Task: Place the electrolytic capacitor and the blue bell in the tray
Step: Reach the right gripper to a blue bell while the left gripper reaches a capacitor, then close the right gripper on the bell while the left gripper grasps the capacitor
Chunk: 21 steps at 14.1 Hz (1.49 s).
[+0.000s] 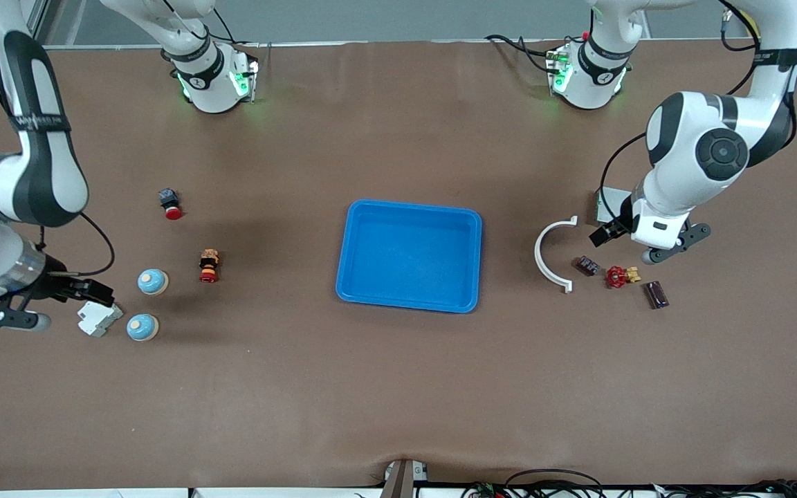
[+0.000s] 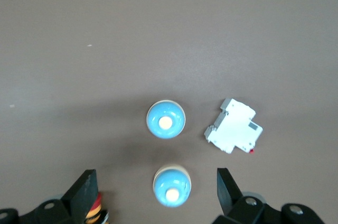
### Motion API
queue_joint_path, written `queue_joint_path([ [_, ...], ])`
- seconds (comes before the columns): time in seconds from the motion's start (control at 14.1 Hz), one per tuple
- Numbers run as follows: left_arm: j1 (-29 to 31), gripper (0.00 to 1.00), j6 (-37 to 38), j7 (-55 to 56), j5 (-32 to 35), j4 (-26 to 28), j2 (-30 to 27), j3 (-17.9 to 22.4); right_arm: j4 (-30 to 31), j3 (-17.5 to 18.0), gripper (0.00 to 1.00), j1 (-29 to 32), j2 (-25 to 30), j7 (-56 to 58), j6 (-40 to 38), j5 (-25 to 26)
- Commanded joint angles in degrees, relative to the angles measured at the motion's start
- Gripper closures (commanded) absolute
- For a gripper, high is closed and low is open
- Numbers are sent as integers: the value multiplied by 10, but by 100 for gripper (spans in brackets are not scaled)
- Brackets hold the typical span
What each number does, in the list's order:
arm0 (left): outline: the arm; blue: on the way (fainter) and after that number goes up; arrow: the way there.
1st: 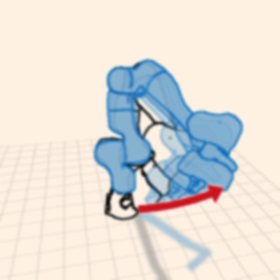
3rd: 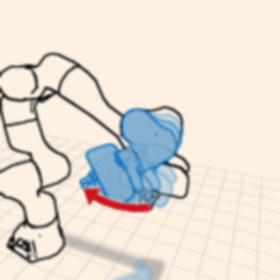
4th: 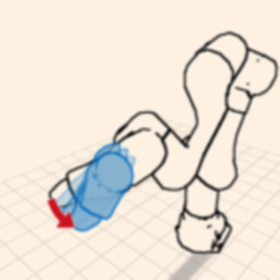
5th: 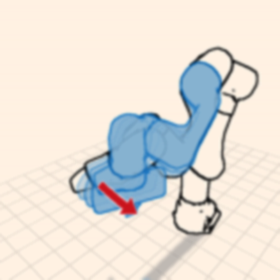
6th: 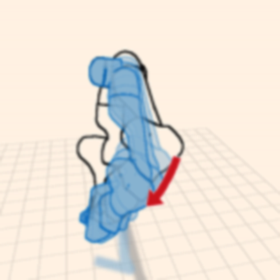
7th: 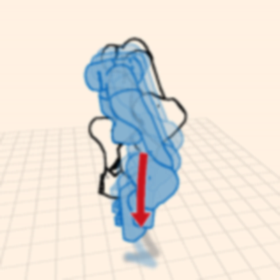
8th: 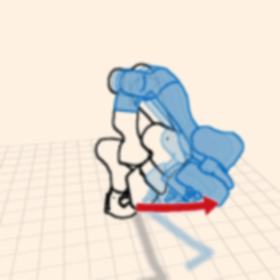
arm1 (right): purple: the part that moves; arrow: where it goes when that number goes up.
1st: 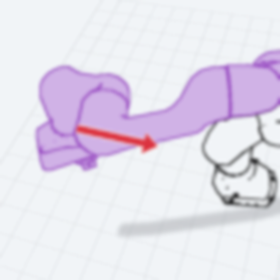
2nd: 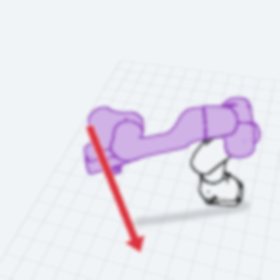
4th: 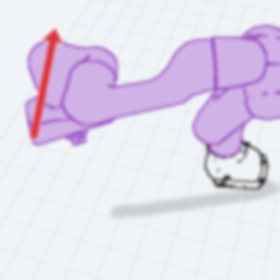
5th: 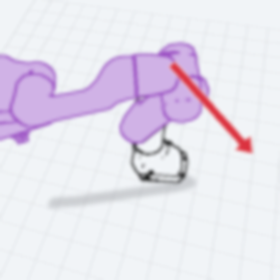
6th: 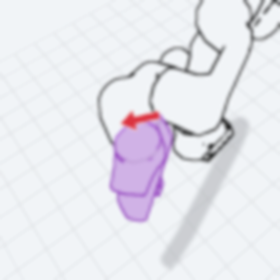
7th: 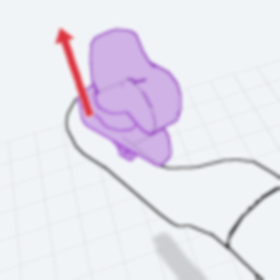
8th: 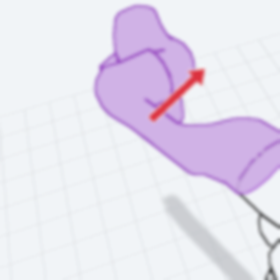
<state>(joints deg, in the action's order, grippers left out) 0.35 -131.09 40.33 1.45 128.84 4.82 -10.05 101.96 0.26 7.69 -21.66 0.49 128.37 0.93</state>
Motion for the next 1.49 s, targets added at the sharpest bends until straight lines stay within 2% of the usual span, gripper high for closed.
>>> queue_joint_path([
  [0.0,2,0,-83,57,7,40,19,-2,-23,8,0,15,-50,19,29,-1],
  [0.35,6,0,-193,113,6,51,91,-1,-28,9,0,17,-109,19,94,-1],
  [0.57,7,16,-239,121,6,50,122,-1,-28,9,0,16,-131,17,111,-4],
  [0.78,7,20,-268,121,7,46,150,2,-28,10,0,15,-150,17,127,-8],
  [0.85,7,25,-280,120,7,45,160,3,-28,10,0,15,-154,17,133,-8],
  [1.06,6,46,-305,119,8,43,176,5,-27,11,0,13,-160,11,135,-8],
  [1.13,7,62,-305,119,11,40,178,5,-27,11,0,11,-161,10,135,-9],
  [1.2,7,88,-305,120,11,40,175,5,-27,11,0,10,-164,10,135,-13],
  [1.27,7,100,-305,120,12,41,171,5,-28,11,0,10,-165,10,136,-18],
  [1.42,8,100,-302,125,12,41,152,5,-28,11,0,9,-171,10,146,-19],
])
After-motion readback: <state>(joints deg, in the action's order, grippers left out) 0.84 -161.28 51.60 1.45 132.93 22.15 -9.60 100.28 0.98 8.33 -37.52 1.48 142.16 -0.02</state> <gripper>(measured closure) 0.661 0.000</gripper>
